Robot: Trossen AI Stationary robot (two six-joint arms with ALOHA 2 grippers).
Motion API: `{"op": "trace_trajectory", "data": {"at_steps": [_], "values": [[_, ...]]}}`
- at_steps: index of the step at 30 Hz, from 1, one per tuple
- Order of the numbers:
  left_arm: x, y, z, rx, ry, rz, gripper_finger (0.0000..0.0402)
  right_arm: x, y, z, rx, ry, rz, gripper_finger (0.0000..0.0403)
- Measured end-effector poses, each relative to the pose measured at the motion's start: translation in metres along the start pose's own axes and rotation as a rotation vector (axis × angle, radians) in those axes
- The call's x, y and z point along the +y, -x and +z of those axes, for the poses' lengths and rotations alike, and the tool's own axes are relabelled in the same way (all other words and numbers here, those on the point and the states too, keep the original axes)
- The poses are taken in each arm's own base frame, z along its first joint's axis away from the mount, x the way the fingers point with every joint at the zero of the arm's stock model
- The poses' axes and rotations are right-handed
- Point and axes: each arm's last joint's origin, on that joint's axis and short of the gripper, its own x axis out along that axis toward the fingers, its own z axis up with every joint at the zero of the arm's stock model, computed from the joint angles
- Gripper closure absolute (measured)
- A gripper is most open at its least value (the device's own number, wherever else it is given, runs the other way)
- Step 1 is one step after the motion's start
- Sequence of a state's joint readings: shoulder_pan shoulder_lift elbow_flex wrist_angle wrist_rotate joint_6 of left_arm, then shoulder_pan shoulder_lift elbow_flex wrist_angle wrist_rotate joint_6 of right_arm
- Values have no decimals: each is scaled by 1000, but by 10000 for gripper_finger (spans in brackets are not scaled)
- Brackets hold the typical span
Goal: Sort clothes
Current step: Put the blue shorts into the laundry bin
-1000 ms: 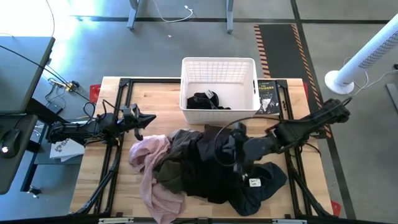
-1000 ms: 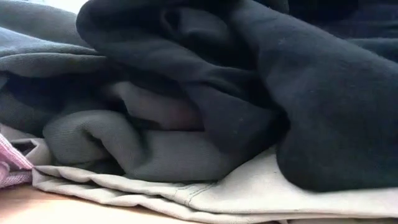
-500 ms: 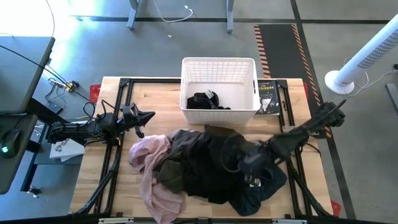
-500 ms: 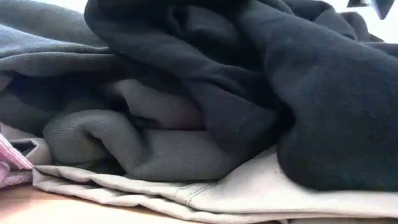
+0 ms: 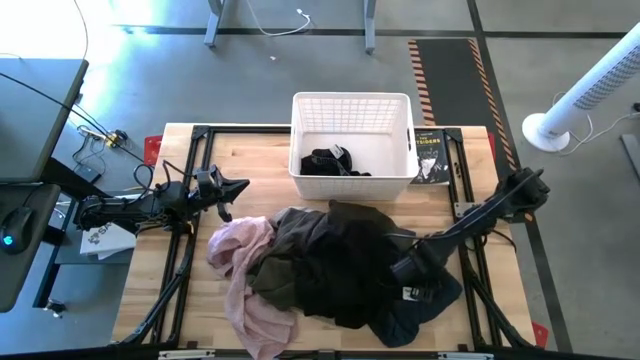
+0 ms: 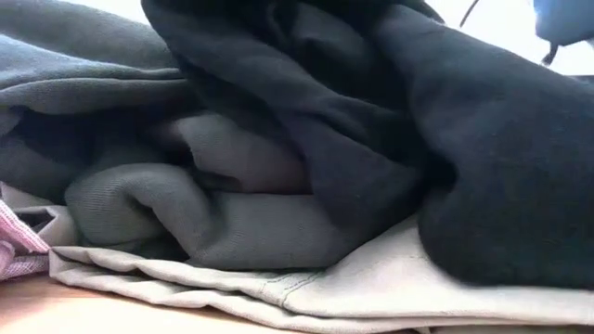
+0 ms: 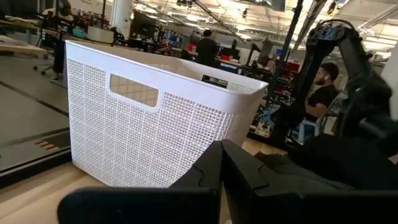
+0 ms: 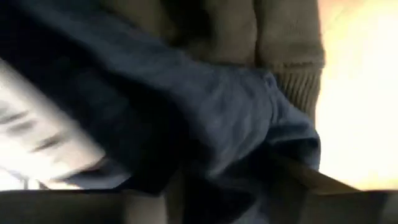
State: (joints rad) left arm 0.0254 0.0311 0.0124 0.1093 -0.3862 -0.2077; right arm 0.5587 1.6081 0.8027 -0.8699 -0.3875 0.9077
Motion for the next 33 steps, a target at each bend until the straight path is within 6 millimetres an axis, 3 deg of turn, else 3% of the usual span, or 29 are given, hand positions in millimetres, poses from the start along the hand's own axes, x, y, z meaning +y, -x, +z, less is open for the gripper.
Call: {"op": "trace_trajectory", "data": {"at_steps": [4,5,7,10,14,19,22,26,29,33], "values": [[0,0,0,0,0,0,398,-6,-6,-3,34,27,28,344],[0,0,0,0,0,0,398,-5,-2,-5,34,35,26,372],[0,0,0,0,0,0,398,-1,16,-10,19,38,40,387],[0,0,0,0,0,0,398,10,58,-23,-51,14,86,388],[0,0,0,0,0,-1,398,23,137,-51,-255,-39,208,396],[0,0,0,0,0,-1,398,25,241,-96,-745,62,325,399],[0,0,0,0,0,-1,398,21,296,-119,-1179,181,226,398],[0,0,0,-1,0,-1,398,8,356,-136,-1666,145,32,400],[0,0,0,-1,0,-1,398,-5,388,-136,-1860,96,-121,400],[0,0,0,-1,0,1,398,-30,417,-127,-1985,-2,-334,400]]}}
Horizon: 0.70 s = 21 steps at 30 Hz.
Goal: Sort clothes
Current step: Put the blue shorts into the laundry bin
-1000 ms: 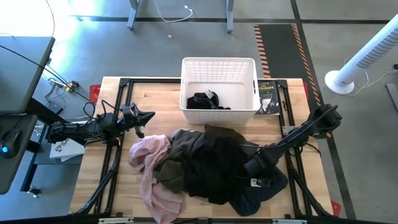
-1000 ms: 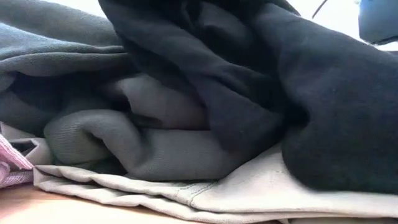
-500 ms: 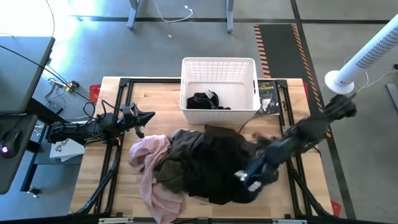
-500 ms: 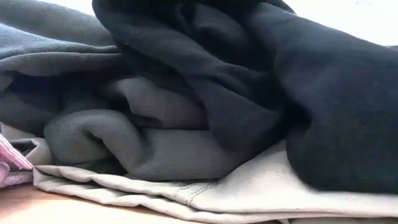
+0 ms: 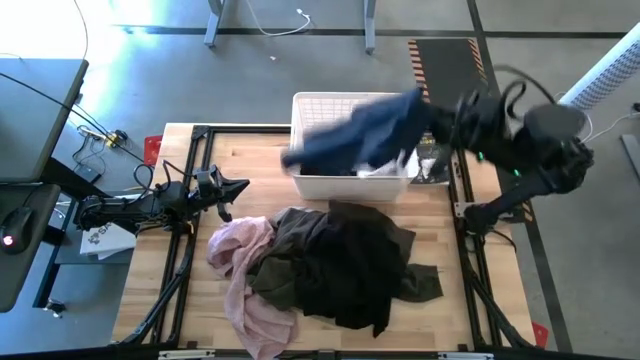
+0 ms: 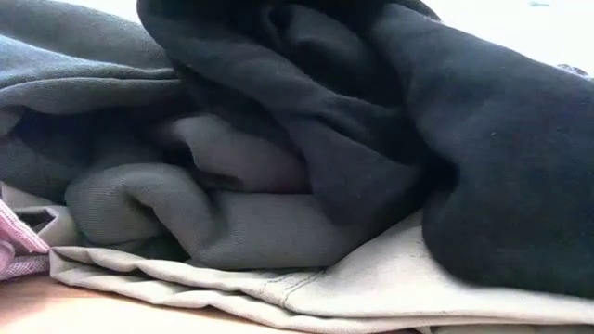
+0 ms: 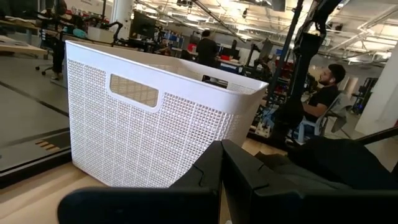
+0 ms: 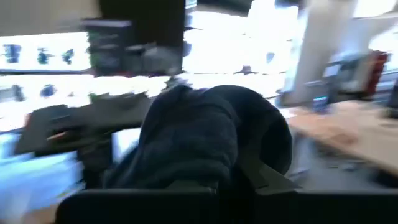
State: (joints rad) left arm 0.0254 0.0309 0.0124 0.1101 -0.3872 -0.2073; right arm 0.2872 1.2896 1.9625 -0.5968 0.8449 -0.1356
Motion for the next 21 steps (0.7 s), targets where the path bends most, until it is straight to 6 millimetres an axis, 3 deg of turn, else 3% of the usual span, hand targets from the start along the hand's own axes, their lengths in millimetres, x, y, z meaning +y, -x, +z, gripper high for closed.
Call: {"op": "trace_trajectory", "data": {"at_steps": [4,8,15,21], "values": [[0,0,0,0,-1,1,398,-28,-31,-10,29,37,-145,400],[0,0,0,1,-1,1,398,-42,-79,-48,181,-6,-117,400],[0,0,0,1,-2,3,398,-42,-163,-132,454,-85,103,400],[0,0,-1,11,-6,5,398,-35,-204,-189,655,27,136,399]]}}
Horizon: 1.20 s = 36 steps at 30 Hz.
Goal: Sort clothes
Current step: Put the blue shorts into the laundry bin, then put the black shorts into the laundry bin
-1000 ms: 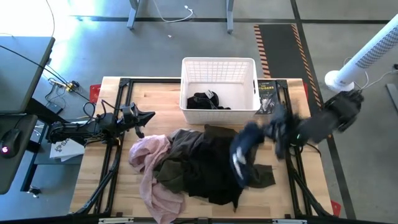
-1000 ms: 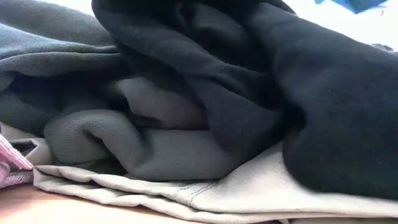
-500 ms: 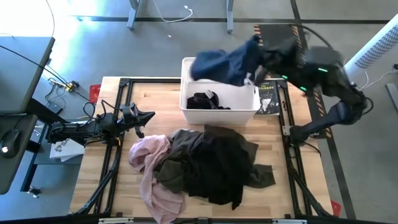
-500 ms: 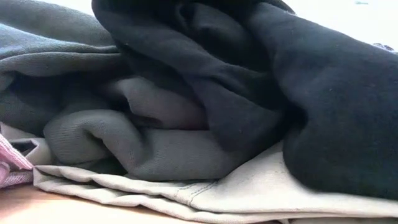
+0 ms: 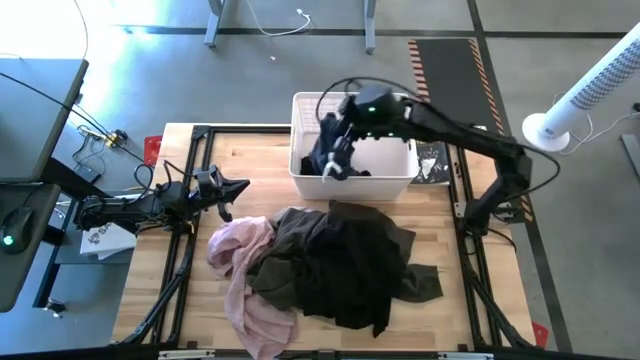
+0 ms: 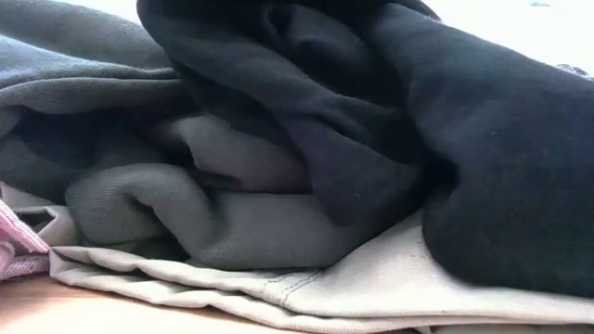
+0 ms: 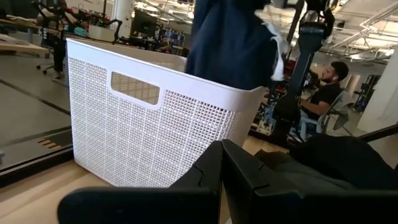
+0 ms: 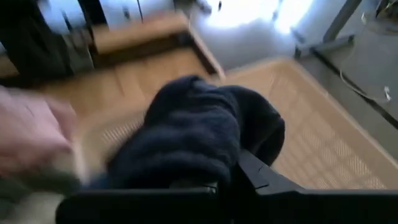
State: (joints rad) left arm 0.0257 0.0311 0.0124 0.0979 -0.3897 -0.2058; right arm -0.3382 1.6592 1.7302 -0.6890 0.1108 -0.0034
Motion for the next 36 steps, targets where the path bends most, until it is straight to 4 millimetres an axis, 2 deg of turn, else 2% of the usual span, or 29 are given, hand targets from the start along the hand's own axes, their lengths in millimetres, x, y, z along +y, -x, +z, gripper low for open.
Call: {"op": "trace_trajectory", "data": {"at_steps": [4,8,12,15,18,20,23,28,32,36], "values": [[0,0,0,3,-1,-3,398,-5,-31,-21,190,65,-49,368],[0,0,0,5,-1,-11,398,-18,-43,-40,377,78,-277,307],[0,0,0,5,0,-12,398,-28,-30,-46,445,71,-503,268],[0,0,0,6,-1,-11,398,-18,-5,-40,408,80,-475,262],[0,0,0,6,-1,-9,398,3,21,-34,347,92,-339,262],[0,0,0,6,-1,-10,398,26,39,-32,306,122,-211,262],[0,0,0,6,-1,-10,398,70,66,-34,249,252,-50,262],[0,0,0,6,1,-12,398,143,98,-52,200,449,157,262],[-1,0,0,7,7,-19,398,178,99,-82,222,462,253,262],[-1,0,0,7,20,-19,398,201,77,-122,246,443,299,262]]}}
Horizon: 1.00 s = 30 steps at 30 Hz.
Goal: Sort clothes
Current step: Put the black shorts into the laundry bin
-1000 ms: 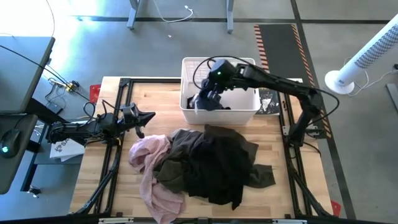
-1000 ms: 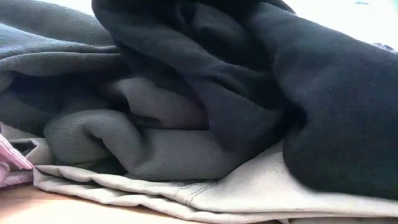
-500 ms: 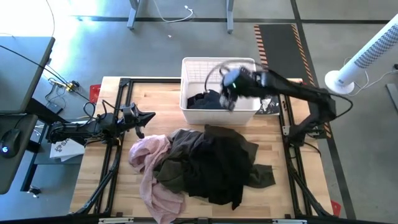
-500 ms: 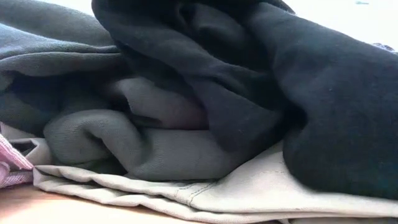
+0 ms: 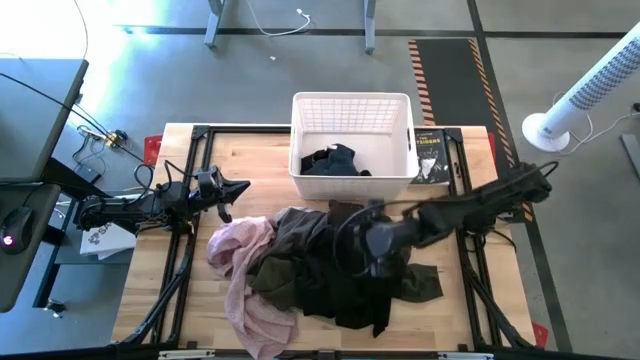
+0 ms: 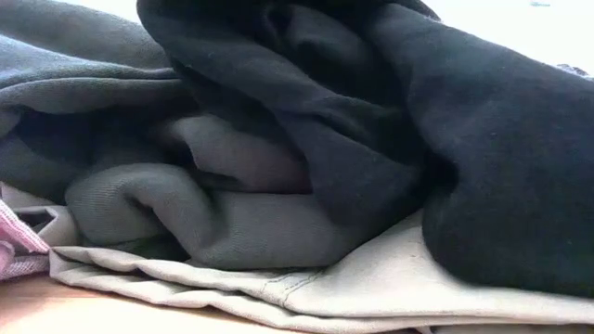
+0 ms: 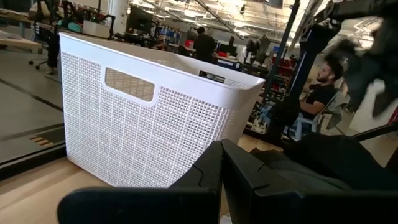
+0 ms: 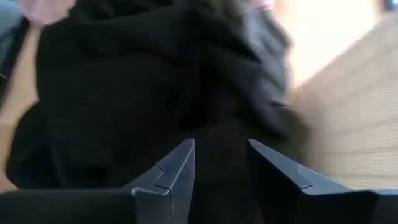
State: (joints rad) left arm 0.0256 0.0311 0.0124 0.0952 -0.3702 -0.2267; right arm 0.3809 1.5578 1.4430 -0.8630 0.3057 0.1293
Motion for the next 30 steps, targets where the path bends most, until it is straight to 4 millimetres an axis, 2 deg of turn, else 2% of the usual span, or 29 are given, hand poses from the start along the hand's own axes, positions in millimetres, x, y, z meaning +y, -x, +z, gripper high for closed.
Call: {"op": "trace_trajectory", "data": {"at_steps": [5,12,16,19,21,24,25,27,30], "values": [[0,0,0,-1,0,1,398,3,-39,-20,-38,-82,34,261],[0,0,0,-3,-10,9,398,-7,-65,-43,30,-199,5,242],[0,0,0,-3,-10,9,398,-4,-88,-52,49,-204,94,240],[0,0,0,-5,-9,8,398,3,-107,-56,68,-186,136,259],[0,0,0,-5,-9,8,398,6,-113,-56,92,-178,158,292],[0,0,0,-5,-10,8,398,7,-107,-49,116,-189,220,371],[0,0,0,-5,-10,8,398,7,-102,-45,119,-185,237,384],[0,0,0,-5,-10,7,398,4,-87,-33,112,-174,252,385],[0,0,1,-7,-9,7,398,-3,-49,-7,38,-134,251,389]]}}
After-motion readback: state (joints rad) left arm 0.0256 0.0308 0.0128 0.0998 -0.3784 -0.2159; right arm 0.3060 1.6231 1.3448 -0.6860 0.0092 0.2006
